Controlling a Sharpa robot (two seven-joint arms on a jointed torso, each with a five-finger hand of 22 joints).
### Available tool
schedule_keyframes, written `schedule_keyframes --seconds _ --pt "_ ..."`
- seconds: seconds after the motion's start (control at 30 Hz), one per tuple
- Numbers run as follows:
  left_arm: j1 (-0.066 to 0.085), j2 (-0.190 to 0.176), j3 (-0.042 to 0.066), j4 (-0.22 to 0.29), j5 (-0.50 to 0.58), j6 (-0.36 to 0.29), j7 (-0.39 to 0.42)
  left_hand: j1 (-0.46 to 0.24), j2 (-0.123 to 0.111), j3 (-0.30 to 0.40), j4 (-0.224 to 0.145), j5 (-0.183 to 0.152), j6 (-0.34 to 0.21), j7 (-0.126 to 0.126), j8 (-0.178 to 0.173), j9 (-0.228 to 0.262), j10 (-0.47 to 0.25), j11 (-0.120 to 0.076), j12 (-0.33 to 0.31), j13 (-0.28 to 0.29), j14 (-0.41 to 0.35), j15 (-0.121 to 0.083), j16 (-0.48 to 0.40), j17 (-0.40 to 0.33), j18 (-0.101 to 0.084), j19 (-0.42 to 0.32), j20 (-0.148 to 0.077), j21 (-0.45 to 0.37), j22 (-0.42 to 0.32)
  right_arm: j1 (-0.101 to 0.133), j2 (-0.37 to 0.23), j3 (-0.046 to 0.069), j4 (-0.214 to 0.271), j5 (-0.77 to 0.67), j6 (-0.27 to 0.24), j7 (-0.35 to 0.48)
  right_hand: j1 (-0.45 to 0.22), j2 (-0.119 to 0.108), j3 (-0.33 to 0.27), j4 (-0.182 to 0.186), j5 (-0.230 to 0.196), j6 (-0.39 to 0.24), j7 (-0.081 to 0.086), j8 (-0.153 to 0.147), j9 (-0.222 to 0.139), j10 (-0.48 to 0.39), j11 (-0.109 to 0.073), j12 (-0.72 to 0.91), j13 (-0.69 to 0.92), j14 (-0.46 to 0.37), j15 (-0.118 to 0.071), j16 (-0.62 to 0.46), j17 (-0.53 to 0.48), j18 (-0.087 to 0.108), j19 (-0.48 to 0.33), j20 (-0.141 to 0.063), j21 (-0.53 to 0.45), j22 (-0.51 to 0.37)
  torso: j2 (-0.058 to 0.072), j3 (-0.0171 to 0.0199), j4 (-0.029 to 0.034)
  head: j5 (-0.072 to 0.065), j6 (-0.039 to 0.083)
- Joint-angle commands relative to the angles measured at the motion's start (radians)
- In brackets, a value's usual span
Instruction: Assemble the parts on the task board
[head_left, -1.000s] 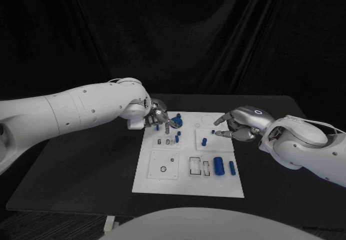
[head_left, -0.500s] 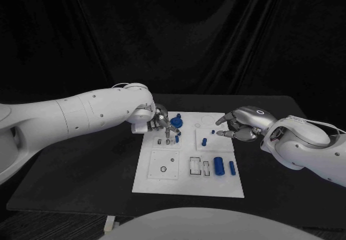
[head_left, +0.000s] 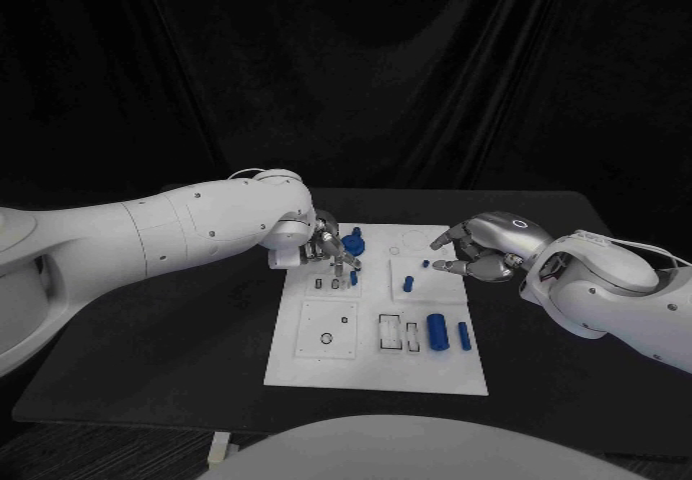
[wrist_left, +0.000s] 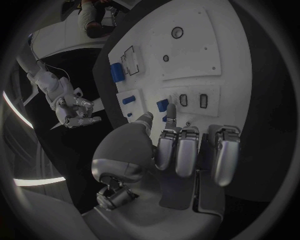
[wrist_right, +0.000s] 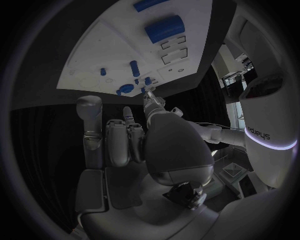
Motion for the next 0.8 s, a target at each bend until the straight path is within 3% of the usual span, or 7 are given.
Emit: schedule_keyframes --seconds 0.03,0.27,0.5,0.8 --pt "-0.003 0.008 0.001 -0.004 0.0 -0.005 0.008 -0.002 0.002 0.006 -0.001 0.003 -0.01 0.001 0.005 0.012 0.104 -0.003 0.003 0.263 0.106 -0.006 0.003 0.263 0.008 0.06 -0.007 -0.007 0.218 -0.002 0.001 0.001 -0.001 -0.002 -0.014 -0.01 -0.009 -0.002 0.0 -0.006 0.006 0.009 0.001 -0.006 -0.001 0.005 -0.001 0.004 0.122 0.057 0.0 0.006 0.055 0.005 0.007 -0.002 -0.001 0.082 0.0 -0.0006 0.0007 0.0 0.0" --pt "-0.006 0.024 0.001 -0.018 0.0 0.001 0.005 -0.003 0.002 0.008 -0.002 0.0 -0.013 0.001 0.006 0.021 0.104 -0.003 0.003 0.263 0.106 -0.006 0.003 0.263 0.009 0.057 -0.007 -0.008 0.215 -0.002 0.006 0.001 -0.003 -0.002 -0.033 -0.002 -0.006 -0.002 0.002 -0.009 0.012 0.012 0.002 -0.005 -0.002 0.009 0.0 0.008 0.126 0.058 0.0 0.01 0.059 0.004 0.01 -0.002 0.006 0.084 -0.001 -0.0008 -0.002 -0.001 0.0" --pt "-0.008 0.034 0.001 -0.027 0.0 0.004 0.004 0.001 0.005 0.017 -0.009 0.003 -0.014 -0.001 0.012 0.044 0.104 -0.004 0.003 0.263 0.106 -0.006 0.003 0.263 0.01 0.053 -0.007 -0.011 0.211 -0.002 0.009 0.001 -0.005 -0.002 -0.038 -0.001 -0.005 -0.002 0.002 -0.01 0.013 0.013 0.002 -0.005 -0.002 0.009 0.0 0.008 0.126 0.059 0.0 0.011 0.06 0.004 0.01 -0.002 0.008 0.084 -0.001 0.0004 0.0001 -0.004 0.0" --pt "-0.011 0.041 0.001 -0.039 0.0 0.009 0.002 0.005 0.006 0.024 -0.015 0.005 -0.014 -0.003 0.017 0.061 0.104 -0.005 0.003 0.263 0.106 -0.007 0.003 0.263 0.011 0.047 -0.007 -0.014 0.206 -0.003 0.013 0.001 -0.009 -0.002 -0.039 -0.003 -0.005 -0.002 0.002 -0.01 0.013 0.013 0.002 -0.005 -0.002 0.009 0.0 0.008 0.126 0.059 0.0 0.011 0.06 0.004 0.01 -0.002 0.008 0.084 0.0 -0.0009 -0.0022 0.0 0.0"
